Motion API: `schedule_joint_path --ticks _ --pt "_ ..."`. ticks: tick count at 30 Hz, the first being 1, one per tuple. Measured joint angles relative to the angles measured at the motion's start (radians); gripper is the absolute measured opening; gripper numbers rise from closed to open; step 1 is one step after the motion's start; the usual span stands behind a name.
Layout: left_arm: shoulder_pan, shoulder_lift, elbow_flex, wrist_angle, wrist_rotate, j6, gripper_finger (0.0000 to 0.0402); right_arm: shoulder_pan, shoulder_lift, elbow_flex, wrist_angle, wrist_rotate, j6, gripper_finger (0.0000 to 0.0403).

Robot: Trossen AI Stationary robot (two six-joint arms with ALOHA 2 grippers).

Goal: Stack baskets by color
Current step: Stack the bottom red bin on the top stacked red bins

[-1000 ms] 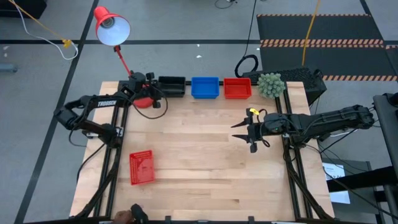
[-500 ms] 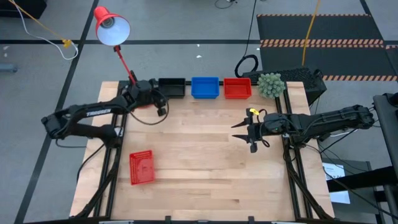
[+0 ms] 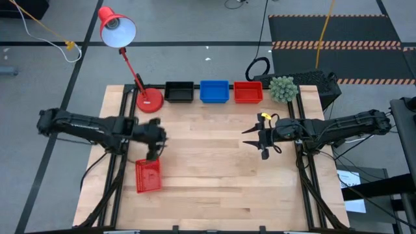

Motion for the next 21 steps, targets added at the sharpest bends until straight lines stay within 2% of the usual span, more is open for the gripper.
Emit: schedule_joint_path --ticks 5,10,16,21 --pt "-0.267 -0.009 0.0 -0.115 -0.054 -0.219 0.0147 0.0 0.0 0.0 0.001 0.0 0.06 0.016" --pt "-0.472 0.004 0.0 -0.127 -0.09 -0.376 0.0147 0.0 0.0 0.0 0.001 0.0 0.107 0.016" --pt "-0.631 0.059 0.0 -0.12 -0.097 -0.489 0.0147 0.0 0.001 0.0 0.001 0.0 0.124 0.016" --pt "-0.703 0.136 0.036 -0.129 -0.074 -0.527 0.0147 0.0 0.001 0.0 0.0 0.0 0.124 0.016"
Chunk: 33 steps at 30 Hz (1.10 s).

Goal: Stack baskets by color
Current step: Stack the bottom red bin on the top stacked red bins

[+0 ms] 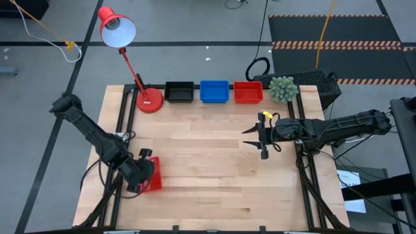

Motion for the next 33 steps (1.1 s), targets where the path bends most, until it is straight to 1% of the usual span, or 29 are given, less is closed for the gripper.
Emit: schedule_joint_path --ticks 5,12,17,21,26,33 --pt "-0.041 0.076 0.1 -0.04 -0.003 0.026 0.0147 0.0 0.0 0.0 0.0 0.0 0.0 0.016" --pt "-0.106 0.169 0.193 -0.161 -0.006 0.178 0.0147 0.0 0.0 0.0 -0.005 0.0 0.0 0.016" --pt "-0.138 0.188 0.205 -0.188 0.021 0.193 0.0147 0.0 0.0 0.0 -0.031 0.0 0.0 0.016" --pt "-0.161 0.188 0.205 -0.188 0.068 0.205 0.0147 0.0 0.0 0.0 -0.051 0.0 0.0 0.016" --pt "-0.182 0.188 0.205 -0.199 0.073 0.209 0.0147 0.0 0.0 0.0 -0.057 0.0 0.0 0.016" --pt "-0.202 0.188 0.205 -0.256 0.1 0.207 0.0147 0.0 0.0 0.0 -0.057 0.0 0.0 0.016"
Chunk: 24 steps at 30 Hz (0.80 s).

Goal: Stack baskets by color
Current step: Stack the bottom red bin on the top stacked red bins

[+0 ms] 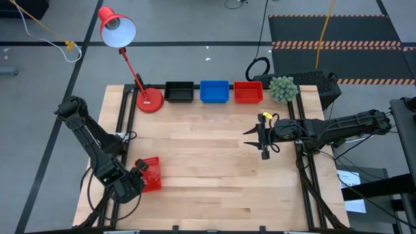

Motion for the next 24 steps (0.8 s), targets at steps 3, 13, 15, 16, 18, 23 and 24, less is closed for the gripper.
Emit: schedule_joint_path --ticks 3,13,15,16,18,23,24 --pt "-0.001 0.0 0.0 -0.032 -0.005 0.002 0.0147 0.0 0.0 0.0 0.001 0.0 0.0 0.016" --pt "-0.001 0.0 -0.035 -0.062 -0.01 0.148 0.0147 0.0 0.0 0.0 0.001 0.0 -0.001 0.016" --pt "-0.001 0.0 -0.051 -0.061 -0.03 0.179 0.0147 0.0 0.0 0.0 0.001 0.0 -0.001 0.016" --pt "-0.001 0.0 -0.06 -0.061 -0.038 0.188 0.0147 0.0 0.0 0.0 0.001 0.0 -0.002 0.016" --pt "0.0 0.0 -0.083 -0.06 -0.04 0.192 0.0147 0.0 0.0 0.0 0.001 0.0 -0.001 0.016" --pt "0.01 0.003 -0.093 -0.053 -0.041 0.193 0.0147 0.0 0.0 0.0 0.003 0.0 -0.001 0.016" --pt "0.01 0.005 -0.093 -0.055 -0.041 0.193 0.0147 0.0 0.0 0.0 0.004 0.0 -0.001 0.016"
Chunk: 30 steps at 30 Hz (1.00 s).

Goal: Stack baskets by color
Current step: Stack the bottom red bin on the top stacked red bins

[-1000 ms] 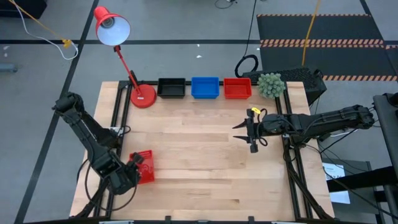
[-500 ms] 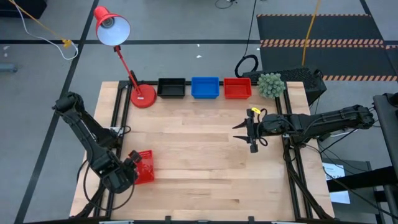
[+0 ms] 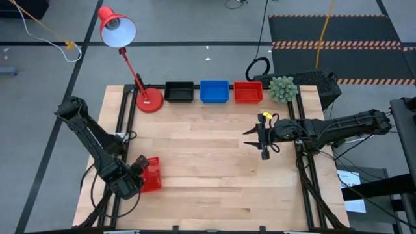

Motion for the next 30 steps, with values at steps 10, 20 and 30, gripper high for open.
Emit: schedule_joint_path --ticks 10,20,30 --pt "0.0 0.001 0.0 0.006 0.032 0.019 0.0147 0.0 0.0 0.0 0.0 0.0 0.001 0.016" --pt "0.006 0.093 0.001 0.028 0.123 0.064 0.0112 0.0 0.0 0.0 -0.003 0.0 0.001 0.016" --pt "0.051 0.137 0.01 0.029 0.097 0.054 0.0012 0.0 0.0 0.0 -0.003 0.0 0.001 0.016"
